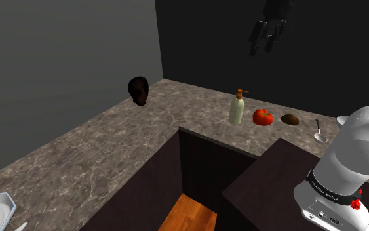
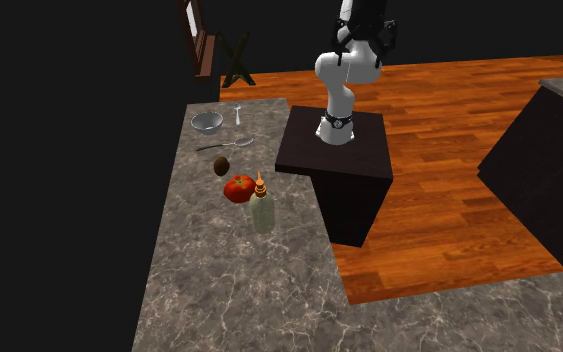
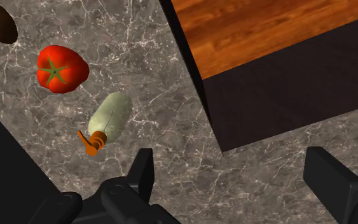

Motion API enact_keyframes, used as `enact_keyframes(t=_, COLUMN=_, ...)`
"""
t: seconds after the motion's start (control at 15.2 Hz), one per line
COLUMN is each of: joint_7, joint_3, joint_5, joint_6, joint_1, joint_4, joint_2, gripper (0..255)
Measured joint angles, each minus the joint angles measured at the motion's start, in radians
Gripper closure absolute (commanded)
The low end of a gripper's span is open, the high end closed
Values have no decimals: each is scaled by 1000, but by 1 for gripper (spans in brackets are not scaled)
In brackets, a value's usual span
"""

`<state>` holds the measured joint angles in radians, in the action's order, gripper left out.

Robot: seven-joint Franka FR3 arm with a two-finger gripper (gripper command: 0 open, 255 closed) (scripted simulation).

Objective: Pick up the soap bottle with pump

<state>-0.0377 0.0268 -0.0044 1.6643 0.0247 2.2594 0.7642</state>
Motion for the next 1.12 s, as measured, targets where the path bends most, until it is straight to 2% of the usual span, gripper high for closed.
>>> enact_keyframes(t=0.2, joint_7=18, joint_3=18, joint_5=-6, joint_6=30, joint_1=-4, joint_4=16, joint_2=-17, gripper=0)
enact_keyframes(t=0.53, joint_7=94, joint_3=93, joint_5=-25, joint_6=152, joint_1=-20, joint_4=61, joint_2=-105, gripper=0)
enact_keyframes(t=1.12, joint_7=242, joint_3=226, joint_5=-13, joint_6=364, joint_1=-30, joint_4=42, joint_2=-361, gripper=0)
